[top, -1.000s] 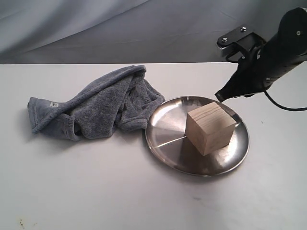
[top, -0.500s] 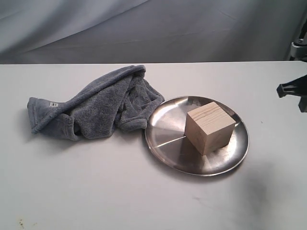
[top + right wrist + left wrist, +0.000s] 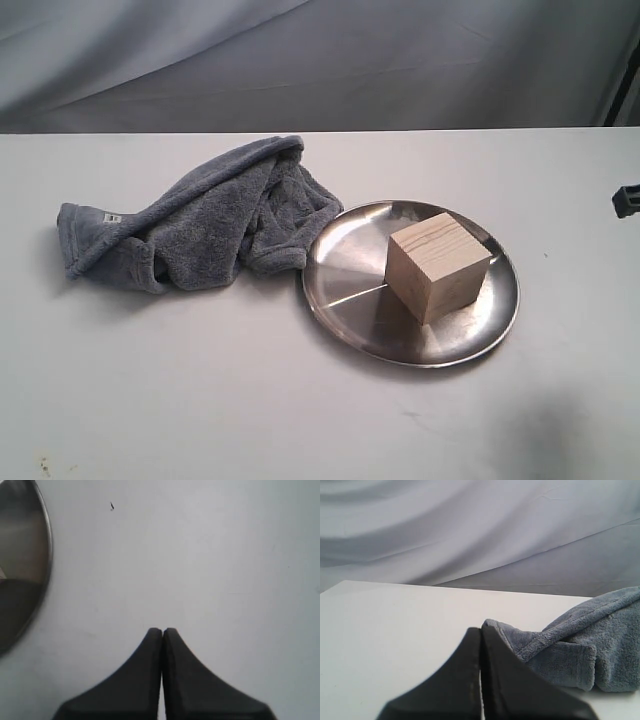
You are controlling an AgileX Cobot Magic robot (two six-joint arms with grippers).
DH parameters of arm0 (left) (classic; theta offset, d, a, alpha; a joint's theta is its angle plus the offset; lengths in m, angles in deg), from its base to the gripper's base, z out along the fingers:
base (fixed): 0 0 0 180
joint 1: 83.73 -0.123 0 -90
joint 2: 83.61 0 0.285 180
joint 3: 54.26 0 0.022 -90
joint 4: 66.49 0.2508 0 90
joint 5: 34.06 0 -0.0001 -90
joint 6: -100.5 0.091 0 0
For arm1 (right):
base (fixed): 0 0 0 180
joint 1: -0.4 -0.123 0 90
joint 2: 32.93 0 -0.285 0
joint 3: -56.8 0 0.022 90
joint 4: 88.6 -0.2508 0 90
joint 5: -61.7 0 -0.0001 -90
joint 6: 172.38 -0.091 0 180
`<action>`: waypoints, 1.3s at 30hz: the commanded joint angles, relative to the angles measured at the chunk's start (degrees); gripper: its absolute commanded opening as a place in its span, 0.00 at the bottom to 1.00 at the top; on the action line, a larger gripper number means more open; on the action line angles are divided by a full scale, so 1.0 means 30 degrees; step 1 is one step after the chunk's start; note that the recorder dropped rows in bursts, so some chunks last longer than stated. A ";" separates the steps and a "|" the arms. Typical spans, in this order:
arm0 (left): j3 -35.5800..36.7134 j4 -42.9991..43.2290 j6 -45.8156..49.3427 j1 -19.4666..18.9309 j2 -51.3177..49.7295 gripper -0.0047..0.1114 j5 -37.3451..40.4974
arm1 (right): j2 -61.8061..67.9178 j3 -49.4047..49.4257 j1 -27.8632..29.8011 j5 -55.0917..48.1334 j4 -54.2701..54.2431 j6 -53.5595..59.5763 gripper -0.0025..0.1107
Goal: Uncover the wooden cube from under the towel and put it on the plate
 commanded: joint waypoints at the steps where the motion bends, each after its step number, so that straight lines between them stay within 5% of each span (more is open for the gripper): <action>1: 0.0078 0.0013 -0.0051 -0.0012 0.0054 0.04 -0.0073 | -0.2658 0.0878 0.0083 0.0026 -0.0186 -0.0202 0.02; 15: 0.0078 0.0013 -0.0051 -0.0012 0.0054 0.04 -0.0073 | -1.2238 0.4078 0.0083 0.0346 -0.0263 -0.0230 0.02; 28: 0.0078 0.0013 -0.0051 -0.0012 0.0054 0.04 -0.0073 | -2.9056 0.5691 0.0083 -0.0545 -0.0134 -0.0434 0.02; 33: 0.0078 0.0013 -0.0051 -0.0012 0.0054 0.04 -0.0059 | -2.9366 0.5355 0.0083 -0.1021 -0.0130 -0.0381 0.02; 39: 0.0078 0.0013 -0.0051 -0.0012 0.0054 0.04 -0.0059 | -2.9366 0.7178 0.0083 0.3692 -0.0436 -0.0381 0.02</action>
